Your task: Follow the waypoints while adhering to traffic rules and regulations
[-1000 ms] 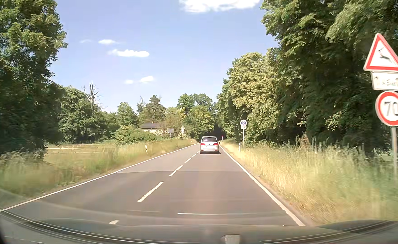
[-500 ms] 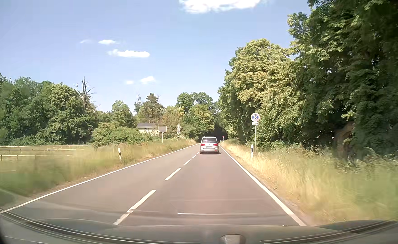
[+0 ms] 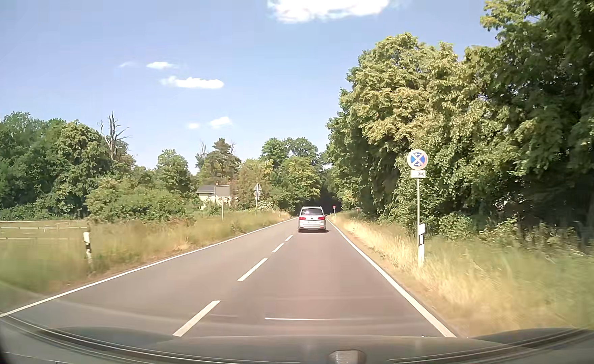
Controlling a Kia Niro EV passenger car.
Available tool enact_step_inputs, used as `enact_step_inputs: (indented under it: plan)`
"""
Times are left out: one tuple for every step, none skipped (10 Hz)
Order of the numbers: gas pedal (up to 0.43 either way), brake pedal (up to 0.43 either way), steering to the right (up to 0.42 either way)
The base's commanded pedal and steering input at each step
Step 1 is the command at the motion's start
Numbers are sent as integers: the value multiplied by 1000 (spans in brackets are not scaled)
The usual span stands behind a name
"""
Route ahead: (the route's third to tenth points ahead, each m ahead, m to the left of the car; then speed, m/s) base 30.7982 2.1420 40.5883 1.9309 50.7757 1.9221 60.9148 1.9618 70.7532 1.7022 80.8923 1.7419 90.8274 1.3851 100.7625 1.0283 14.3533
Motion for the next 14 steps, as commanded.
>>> enact_step_inputs:
  plan:
    - [189, 30, 0]
    - [189, 30, 1]
    - [189, 30, 0]
    - [189, 30, 1]
    - [189, 30, 1]
    - [189, 30, 1]
    - [189, 30, 0]
    - [189, 30, 1]
    - [189, 30, 1]
    - [189, 30, 0]
    - [177, 30, 1]
    - [177, 30, 0]
    - [169, 30, 0]
    - [169, 30, 0]
